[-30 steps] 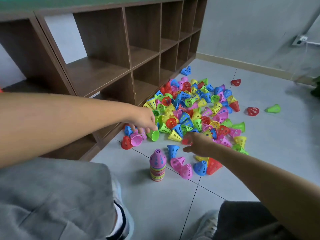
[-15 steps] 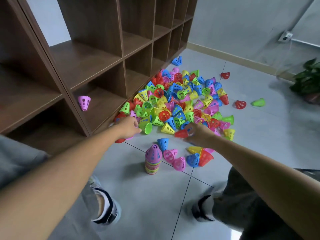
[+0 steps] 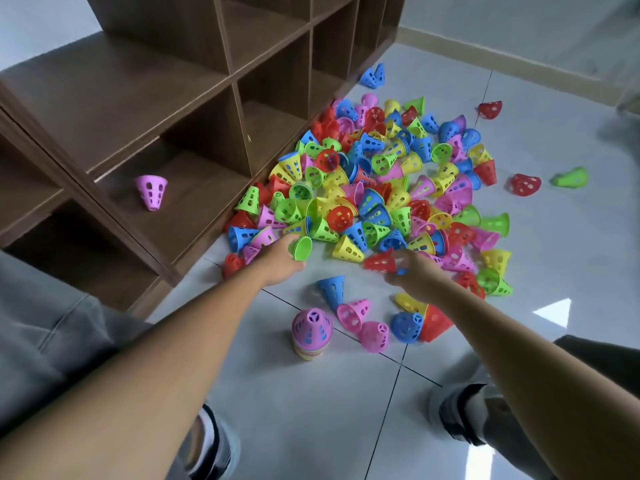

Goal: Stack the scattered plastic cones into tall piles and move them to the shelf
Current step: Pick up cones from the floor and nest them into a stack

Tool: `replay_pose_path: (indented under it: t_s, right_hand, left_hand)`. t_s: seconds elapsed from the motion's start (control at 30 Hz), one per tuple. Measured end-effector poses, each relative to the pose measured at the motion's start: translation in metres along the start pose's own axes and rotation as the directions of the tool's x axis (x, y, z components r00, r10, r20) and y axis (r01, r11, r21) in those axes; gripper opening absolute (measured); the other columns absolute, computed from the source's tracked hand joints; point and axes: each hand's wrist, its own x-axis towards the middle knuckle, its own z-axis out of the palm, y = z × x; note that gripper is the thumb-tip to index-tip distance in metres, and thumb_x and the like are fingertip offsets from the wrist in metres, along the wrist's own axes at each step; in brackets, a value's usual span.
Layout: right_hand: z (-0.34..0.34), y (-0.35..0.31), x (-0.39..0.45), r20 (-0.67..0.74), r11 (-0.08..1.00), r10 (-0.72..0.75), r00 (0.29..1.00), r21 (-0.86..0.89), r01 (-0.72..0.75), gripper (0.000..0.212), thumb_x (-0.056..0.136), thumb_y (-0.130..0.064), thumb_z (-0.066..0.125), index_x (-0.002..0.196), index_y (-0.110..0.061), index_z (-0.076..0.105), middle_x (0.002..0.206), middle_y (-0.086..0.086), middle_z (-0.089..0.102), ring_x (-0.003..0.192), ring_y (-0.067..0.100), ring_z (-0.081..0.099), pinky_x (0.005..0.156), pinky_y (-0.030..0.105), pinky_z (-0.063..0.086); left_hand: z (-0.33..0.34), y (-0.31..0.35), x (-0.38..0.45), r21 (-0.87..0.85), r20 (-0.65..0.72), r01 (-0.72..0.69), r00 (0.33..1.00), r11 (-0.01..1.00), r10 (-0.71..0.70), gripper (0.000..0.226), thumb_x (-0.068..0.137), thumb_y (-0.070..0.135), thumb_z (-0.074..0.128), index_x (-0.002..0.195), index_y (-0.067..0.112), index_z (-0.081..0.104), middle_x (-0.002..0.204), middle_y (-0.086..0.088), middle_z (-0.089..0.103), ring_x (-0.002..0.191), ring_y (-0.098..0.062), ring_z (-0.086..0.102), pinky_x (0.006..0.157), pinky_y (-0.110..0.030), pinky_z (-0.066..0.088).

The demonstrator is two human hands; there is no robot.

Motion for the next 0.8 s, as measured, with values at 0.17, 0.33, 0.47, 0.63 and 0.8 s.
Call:
replay_pose_path:
  t_s: [0.17,0.33,0.47,0.63,0.8]
  right_hand:
    - [0.019,0.004,0.054,0.068,1.000,0.008,0.998,-0.023,-0.006,0.040,0.088,-0.013,0.071,0.126,-0.018,0.058,0.110,-0.010,0.069,0.105,0.007,0.065,0.094,0.029,0.054]
    - [0.039,-0.009,0.096,0.154,0.980,-0.030,0.988,-0.188,0.059,0.070,0.091,-0.026,0.069,0.151,-0.030,0.033,0.134,0.012,0.057,0.120,0.027,0.058,0.102,0.045,0.049]
    - [0.057,-0.012,0.126,0.182,0.956,-0.082,0.980,-0.265,0.129,0.073,0.094,-0.028,0.065,0.155,-0.032,0.024,0.144,0.018,0.045,0.128,0.034,0.050,0.105,0.044,0.045]
    - [0.073,-0.010,0.156,0.266,0.912,-0.107,0.958,-0.357,0.201,0.070,0.099,-0.021,0.054,0.156,-0.036,0.017,0.146,0.019,0.039,0.118,0.035,0.057,0.095,0.045,0.051]
    - [0.076,-0.006,0.175,0.271,0.859,-0.104,0.957,-0.460,0.224,0.064,0.099,-0.012,0.048,0.153,-0.036,0.023,0.144,0.014,0.039,0.106,0.031,0.063,0.081,0.042,0.056]
  left_hand:
    - [0.004,0.004,0.027,-0.110,0.040,0.098,0.995,0.989,-0.095,0.078,0.089,0.027,0.070,0.153,0.036,0.026,0.122,-0.017,0.064,0.079,-0.023,0.057,0.057,-0.025,0.044]
    - [0.015,0.004,0.049,-0.297,0.127,0.271,0.961,0.915,-0.244,0.080,0.093,0.036,0.067,0.155,0.040,0.017,0.128,-0.007,0.058,0.099,-0.026,0.066,0.070,-0.034,0.053]
    - [0.019,-0.002,0.067,-0.404,0.171,0.339,0.940,0.850,-0.294,0.087,0.091,0.041,0.069,0.156,0.042,0.011,0.142,-0.005,0.051,0.104,-0.024,0.066,0.077,-0.038,0.060]
    - [0.028,0.004,0.080,-0.682,0.244,0.416,0.905,0.602,-0.349,0.077,0.096,0.033,0.065,0.156,0.035,0.017,0.152,-0.005,0.041,0.118,-0.031,0.060,0.090,-0.046,0.056]
    - [0.032,0.004,0.079,-0.865,0.217,0.369,0.886,0.341,-0.409,0.060,0.098,0.028,0.062,0.151,0.030,0.033,0.149,-0.002,0.042,0.123,-0.032,0.056,0.081,-0.044,0.056]
